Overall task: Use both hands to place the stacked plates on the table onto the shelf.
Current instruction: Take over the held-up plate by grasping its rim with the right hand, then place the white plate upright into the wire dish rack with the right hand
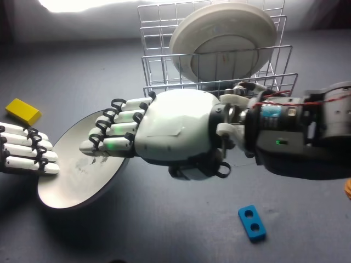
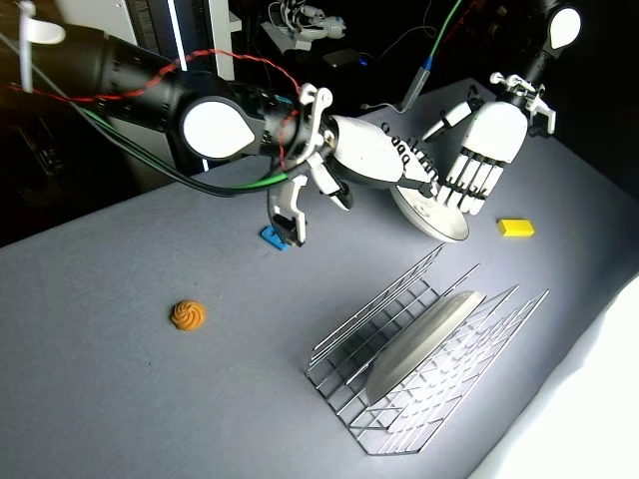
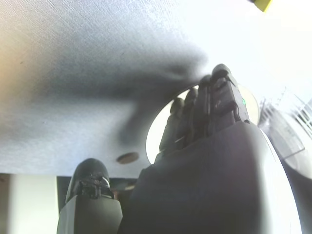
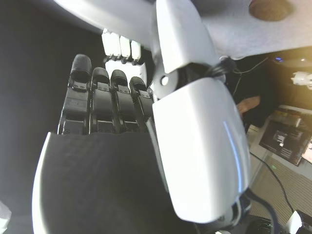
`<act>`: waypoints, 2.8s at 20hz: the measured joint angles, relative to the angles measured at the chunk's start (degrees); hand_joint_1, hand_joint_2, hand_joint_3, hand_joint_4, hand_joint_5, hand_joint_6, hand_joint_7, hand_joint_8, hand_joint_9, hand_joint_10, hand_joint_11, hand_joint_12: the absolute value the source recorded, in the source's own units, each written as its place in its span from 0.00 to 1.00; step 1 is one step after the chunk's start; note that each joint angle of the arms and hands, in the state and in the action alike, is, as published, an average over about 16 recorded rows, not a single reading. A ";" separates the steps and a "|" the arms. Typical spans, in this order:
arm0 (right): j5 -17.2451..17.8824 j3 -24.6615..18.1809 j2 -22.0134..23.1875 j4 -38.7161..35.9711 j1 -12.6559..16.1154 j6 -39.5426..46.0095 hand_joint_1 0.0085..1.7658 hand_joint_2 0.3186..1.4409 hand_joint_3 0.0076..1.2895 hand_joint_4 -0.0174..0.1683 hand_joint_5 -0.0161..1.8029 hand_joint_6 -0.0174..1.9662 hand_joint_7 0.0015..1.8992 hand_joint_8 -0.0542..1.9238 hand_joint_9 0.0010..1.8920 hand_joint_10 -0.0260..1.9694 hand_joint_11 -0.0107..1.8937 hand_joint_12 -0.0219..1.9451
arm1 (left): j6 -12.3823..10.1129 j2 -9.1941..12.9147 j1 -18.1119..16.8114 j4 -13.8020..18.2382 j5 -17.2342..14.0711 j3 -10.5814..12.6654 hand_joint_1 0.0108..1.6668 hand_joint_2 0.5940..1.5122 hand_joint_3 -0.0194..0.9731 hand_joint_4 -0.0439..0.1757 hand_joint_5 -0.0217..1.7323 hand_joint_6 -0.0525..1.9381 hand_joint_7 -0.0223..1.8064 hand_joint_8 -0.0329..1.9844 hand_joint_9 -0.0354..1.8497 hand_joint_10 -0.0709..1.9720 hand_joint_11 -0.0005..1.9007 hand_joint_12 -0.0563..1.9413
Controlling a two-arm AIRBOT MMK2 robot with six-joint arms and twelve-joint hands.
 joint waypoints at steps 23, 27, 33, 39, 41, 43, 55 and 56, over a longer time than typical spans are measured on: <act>2.39 15.69 -17.04 7.93 -1.89 -3.82 0.78 0.73 0.01 0.09 0.19 0.02 0.15 0.04 0.14 0.04 0.03 0.48 | 0.01 -0.21 -0.19 0.09 0.04 0.05 0.00 0.52 0.03 0.19 0.02 0.02 0.01 0.01 0.02 0.02 0.01 0.03; 3.58 16.52 -17.64 7.87 -1.83 -3.96 0.73 0.72 0.01 0.10 0.28 0.05 0.25 0.07 0.24 0.07 0.08 0.55 | 0.01 -0.24 -0.24 0.19 0.03 0.06 0.00 0.52 0.03 0.18 0.02 0.03 0.01 0.01 0.02 0.02 0.01 0.03; 5.49 16.79 -17.83 7.74 -1.83 -3.99 0.69 0.67 0.01 0.08 0.41 0.15 0.39 0.21 0.38 0.26 0.22 0.60 | -0.17 -0.23 -0.91 0.79 -0.11 0.05 0.00 0.52 0.03 0.18 0.01 0.02 0.01 0.01 0.02 0.03 0.01 0.03; 7.08 16.77 -17.70 7.65 -1.83 -4.00 0.69 0.63 0.01 0.09 0.45 0.27 0.43 0.37 0.44 0.45 0.34 0.57 | -1.11 0.41 -3.38 1.98 -0.64 -0.12 0.00 0.53 0.03 0.18 0.01 0.03 0.01 0.01 0.03 0.04 0.01 0.03; 7.32 16.77 -17.61 7.62 -1.83 -4.02 0.70 0.62 0.01 0.09 0.45 0.30 0.44 0.42 0.45 0.50 0.37 0.57 | -1.71 0.92 -5.03 2.75 -0.94 -0.34 0.00 0.53 0.03 0.19 0.02 0.03 0.01 0.01 0.03 0.04 0.01 0.03; 7.41 16.76 -17.47 7.61 -1.83 -4.03 0.70 0.62 0.00 0.10 0.45 0.32 0.44 0.45 0.46 0.55 0.38 0.56 | -2.51 1.56 -7.04 3.62 -1.35 -0.64 0.00 0.53 0.03 0.19 0.02 0.03 0.02 0.01 0.03 0.04 0.01 0.03; 5.99 11.42 -11.46 7.76 -1.13 -4.06 0.71 0.61 0.00 0.12 0.45 0.35 0.46 0.45 0.49 0.54 0.41 0.54 | -8.50 5.48 -18.67 9.40 -4.18 -2.25 0.00 0.52 0.03 0.21 0.02 0.03 0.02 0.01 0.03 0.04 0.01 0.03; 5.61 10.35 -10.43 7.94 -0.81 -4.04 0.71 0.61 0.00 0.12 0.46 0.36 0.47 0.45 0.49 0.54 0.40 0.54 | -8.84 5.62 -19.17 9.70 -4.35 -2.28 0.00 0.52 0.03 0.21 0.02 0.03 0.02 0.01 0.03 0.04 0.01 0.03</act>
